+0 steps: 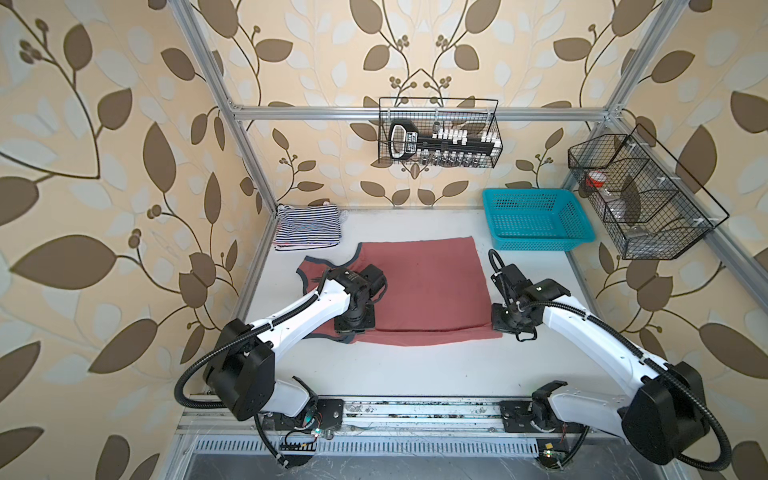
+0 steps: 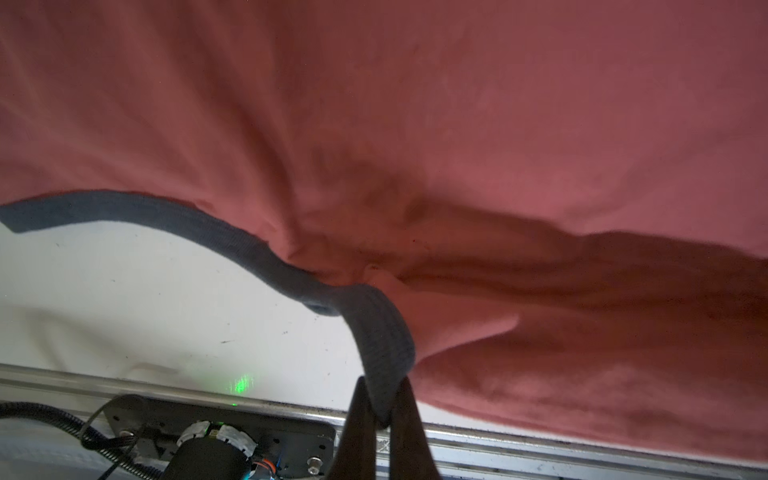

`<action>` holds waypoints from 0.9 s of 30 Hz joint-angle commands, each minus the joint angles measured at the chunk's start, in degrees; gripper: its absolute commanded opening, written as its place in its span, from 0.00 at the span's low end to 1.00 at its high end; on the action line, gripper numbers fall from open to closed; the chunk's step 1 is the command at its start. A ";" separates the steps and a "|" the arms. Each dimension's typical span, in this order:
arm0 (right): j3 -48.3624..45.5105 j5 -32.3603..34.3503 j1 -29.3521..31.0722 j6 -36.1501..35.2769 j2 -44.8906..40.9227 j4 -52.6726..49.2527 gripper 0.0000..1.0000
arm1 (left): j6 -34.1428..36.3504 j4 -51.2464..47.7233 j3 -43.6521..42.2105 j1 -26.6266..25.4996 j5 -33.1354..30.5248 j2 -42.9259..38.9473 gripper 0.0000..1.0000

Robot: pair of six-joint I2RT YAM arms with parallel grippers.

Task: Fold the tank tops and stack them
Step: 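Grasp the near hem corners with both grippers and lift them, then carry the hem with both grippers away from the robot, folding the top in half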

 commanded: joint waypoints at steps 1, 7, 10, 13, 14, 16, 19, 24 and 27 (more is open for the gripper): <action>3.24 -1.41 -1.93 -4.62 2.70 0.63 0.00 | 4.88 -2.42 3.94 1.78 -2.44 3.71 0.00; 6.65 -2.84 -5.01 -8.06 8.55 1.62 0.00 | 7.65 -2.87 7.83 5.91 -3.02 8.18 0.00; 8.02 -3.70 -6.08 -9.22 11.29 2.21 0.00 | 8.68 -2.95 9.67 6.87 -3.26 10.68 0.00; 9.37 -4.41 -6.89 -10.32 14.02 2.75 0.00 | 9.48 -2.97 11.89 7.10 -3.19 13.18 0.00; 9.87 -4.55 -7.05 -10.78 15.07 2.85 0.00 | 9.77 -2.88 12.64 7.13 -3.18 14.08 0.00; 10.99 -4.83 -7.41 -11.42 16.85 2.86 0.00 | 10.20 -3.03 13.78 7.28 -3.26 15.64 0.00; 12.63 -5.05 -7.94 -12.21 19.36 3.18 0.00 | 10.88 -3.11 15.48 7.73 -3.52 17.85 0.00; 15.15 -5.47 -8.79 -13.27 23.28 3.21 0.00 | 11.21 -2.89 17.68 8.53 -3.32 20.92 0.00; 16.55 -6.01 -9.25 -13.80 25.64 3.44 0.00 | 11.24 -2.39 18.19 9.12 -2.77 22.52 0.00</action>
